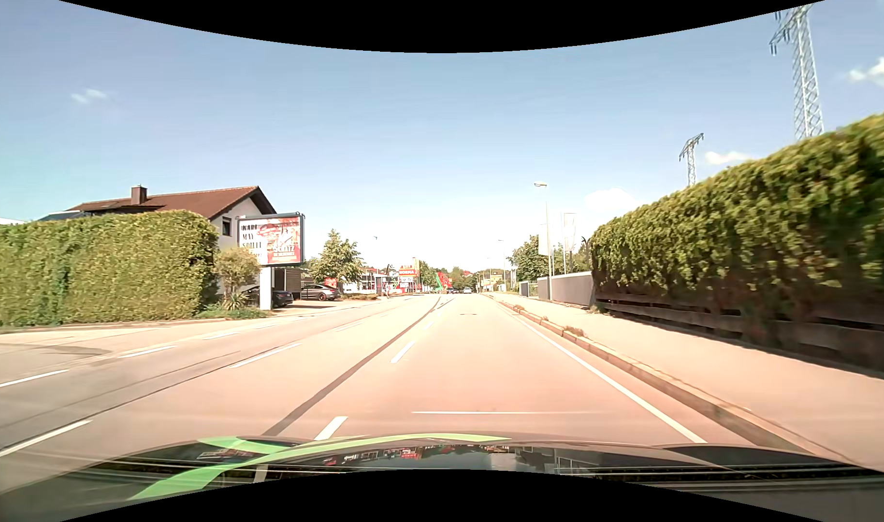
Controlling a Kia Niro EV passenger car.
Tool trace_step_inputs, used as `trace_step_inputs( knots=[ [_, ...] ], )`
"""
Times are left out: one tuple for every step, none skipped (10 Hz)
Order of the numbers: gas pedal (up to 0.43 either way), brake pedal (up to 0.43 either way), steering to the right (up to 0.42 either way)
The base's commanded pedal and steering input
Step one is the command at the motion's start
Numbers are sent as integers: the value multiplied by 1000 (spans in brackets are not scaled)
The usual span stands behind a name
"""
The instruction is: Follow the waypoints while adhering to traffic rules and regulations
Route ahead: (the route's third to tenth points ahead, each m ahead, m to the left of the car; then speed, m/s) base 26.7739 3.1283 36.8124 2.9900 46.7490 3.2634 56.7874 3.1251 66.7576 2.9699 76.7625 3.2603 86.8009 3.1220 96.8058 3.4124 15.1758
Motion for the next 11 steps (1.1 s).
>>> trace_step_inputs(
  knots=[
    [138, 0, 0],
    [138, 0, -1],
    [138, 0, 0],
    [138, 0, 0],
    [138, 0, 0],
    [138, 0, 0],
    [138, 0, 0],
    [138, 0, -1],
    [138, 0, 0],
    [138, 0, 0],
    [138, 0, 0]
  ],
)
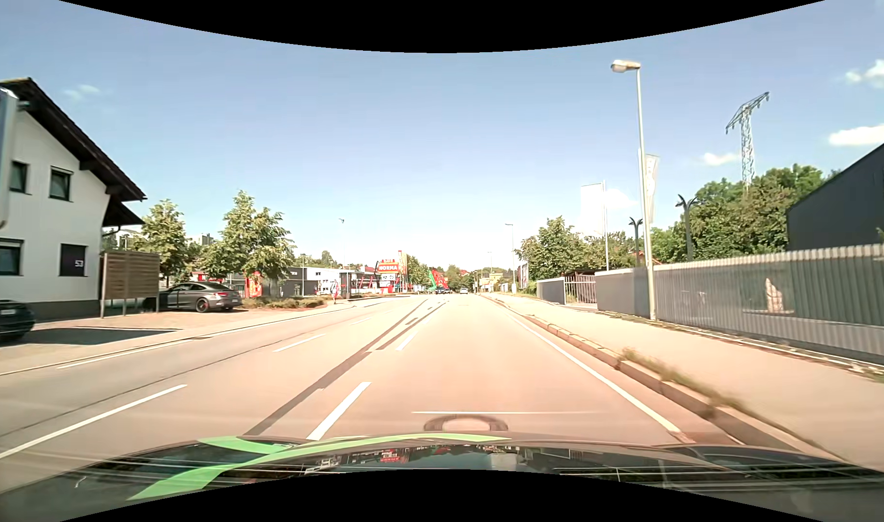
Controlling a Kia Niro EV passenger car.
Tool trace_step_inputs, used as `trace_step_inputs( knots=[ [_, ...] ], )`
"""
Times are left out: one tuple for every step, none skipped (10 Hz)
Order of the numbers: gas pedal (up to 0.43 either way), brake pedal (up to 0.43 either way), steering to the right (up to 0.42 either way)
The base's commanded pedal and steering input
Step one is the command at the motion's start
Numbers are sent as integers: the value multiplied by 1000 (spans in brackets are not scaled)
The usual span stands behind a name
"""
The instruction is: Follow the waypoints while adhering to traffic rules and regulations
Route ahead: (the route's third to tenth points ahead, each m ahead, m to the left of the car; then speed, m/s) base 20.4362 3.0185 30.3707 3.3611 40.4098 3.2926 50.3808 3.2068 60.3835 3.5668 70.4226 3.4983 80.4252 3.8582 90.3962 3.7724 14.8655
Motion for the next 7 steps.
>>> trace_step_inputs(
  knots=[
    [138, 0, 0],
    [138, 0, 0],
    [138, 0, 0],
    [138, 0, -1],
    [150, 0, 0],
    [150, 0, 0],
    [150, 0, -1]
  ],
)
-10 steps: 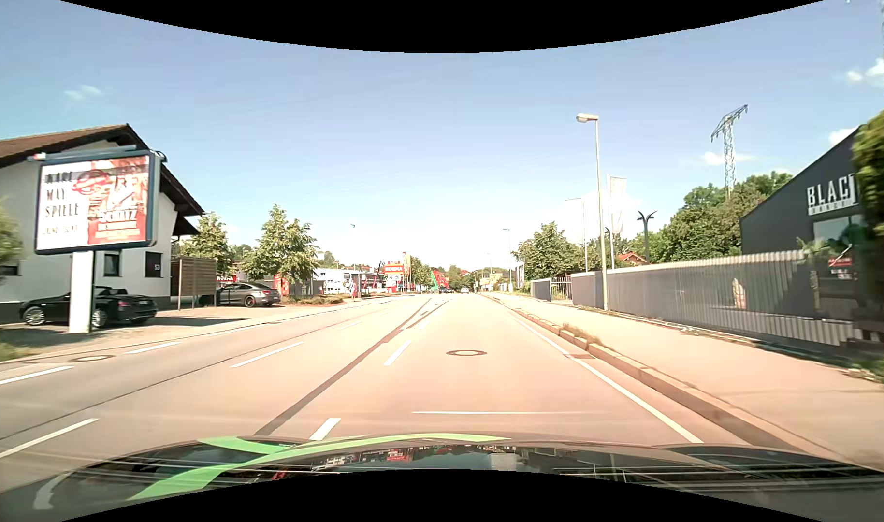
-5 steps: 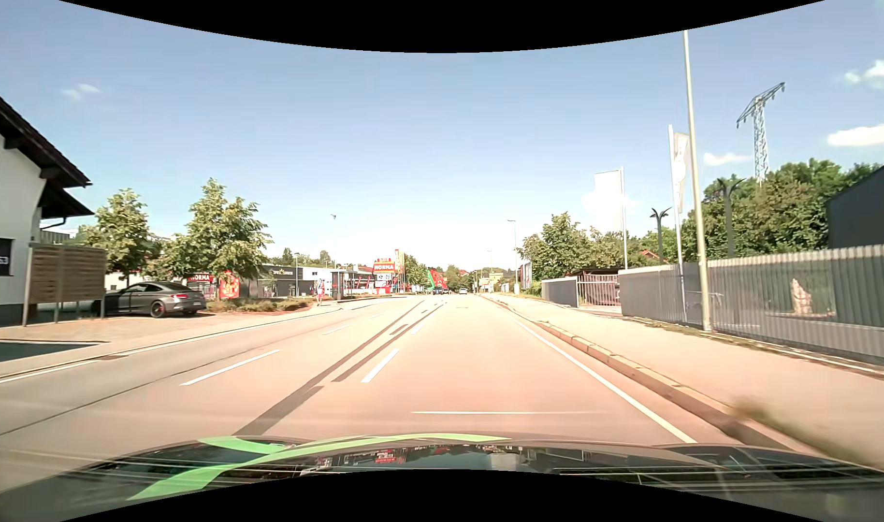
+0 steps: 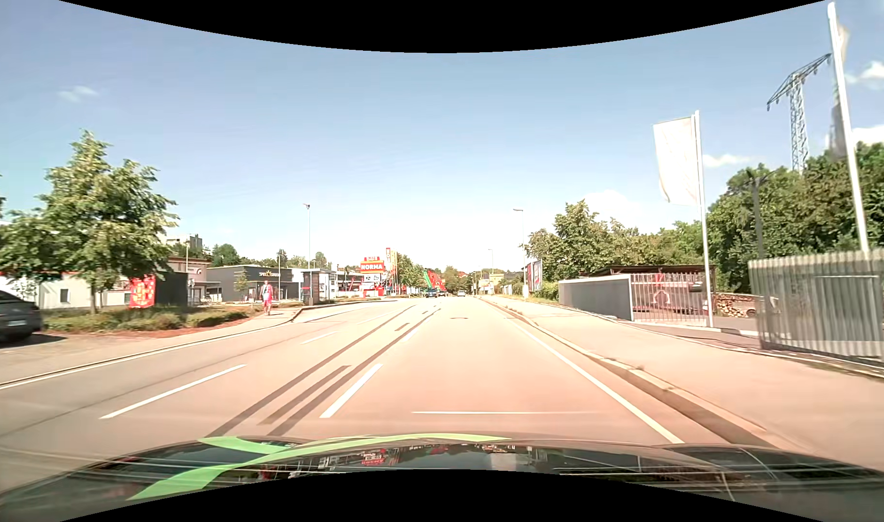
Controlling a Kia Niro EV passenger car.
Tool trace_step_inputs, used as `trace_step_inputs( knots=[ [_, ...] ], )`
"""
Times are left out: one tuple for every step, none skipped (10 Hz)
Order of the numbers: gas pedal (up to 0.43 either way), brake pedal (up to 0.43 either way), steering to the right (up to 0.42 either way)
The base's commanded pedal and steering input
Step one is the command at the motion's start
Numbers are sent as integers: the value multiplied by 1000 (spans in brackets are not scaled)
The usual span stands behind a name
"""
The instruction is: Follow the waypoints while adhering to traffic rules and regulations
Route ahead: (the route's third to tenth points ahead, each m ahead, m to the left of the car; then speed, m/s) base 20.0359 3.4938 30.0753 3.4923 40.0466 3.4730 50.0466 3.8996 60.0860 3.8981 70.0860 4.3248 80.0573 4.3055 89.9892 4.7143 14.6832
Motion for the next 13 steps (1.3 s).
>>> trace_step_inputs(
  knots=[
    [150, 0, -1],
    [150, 0, -1],
    [150, 0, -1],
    [150, 0, -1],
    [150, 0, -1],
    [150, 0, -1],
    [150, 0, -2],
    [157, 0, -3],
    [157, 0, -4],
    [157, 0, -5],
    [169, 0, -7],
    [169, 0, -9],
    [177, 0, -9]
  ],
)
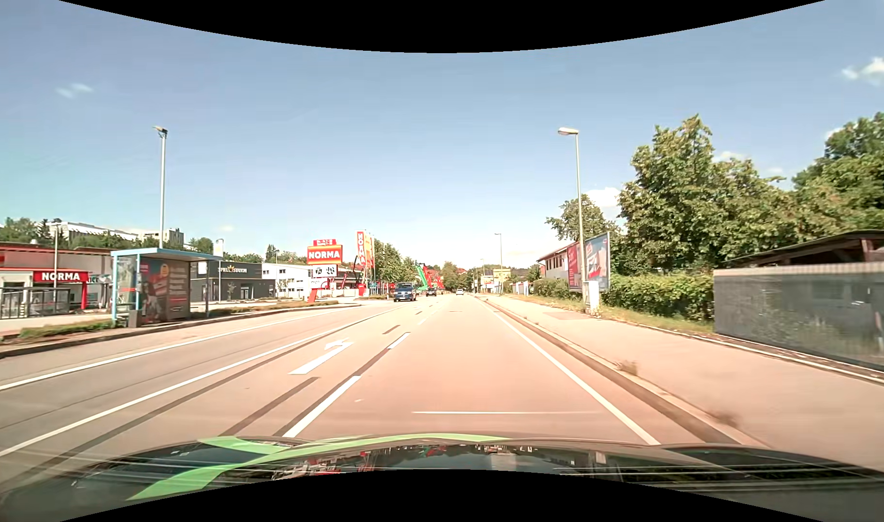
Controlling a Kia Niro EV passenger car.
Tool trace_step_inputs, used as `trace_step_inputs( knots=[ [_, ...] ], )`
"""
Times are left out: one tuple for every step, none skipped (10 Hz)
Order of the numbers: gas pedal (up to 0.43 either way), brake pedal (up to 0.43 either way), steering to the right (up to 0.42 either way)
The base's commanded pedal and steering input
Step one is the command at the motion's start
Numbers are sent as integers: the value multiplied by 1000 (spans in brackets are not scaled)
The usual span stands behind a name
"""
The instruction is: Follow the waypoints while adhering to traffic rules and regulations
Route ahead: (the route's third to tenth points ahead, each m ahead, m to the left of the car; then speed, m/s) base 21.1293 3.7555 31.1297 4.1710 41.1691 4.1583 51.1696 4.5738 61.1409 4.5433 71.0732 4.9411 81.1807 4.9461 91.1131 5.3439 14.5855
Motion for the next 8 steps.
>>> trace_step_inputs(
  knots=[
    [209, 0, -10],
    [209, 0, -9],
    [209, 0, -8],
    [209, 0, -8],
    [209, 0, -8],
    [197, 0, -8],
    [197, 0, -8],
    [197, 0, -8]
  ],
)
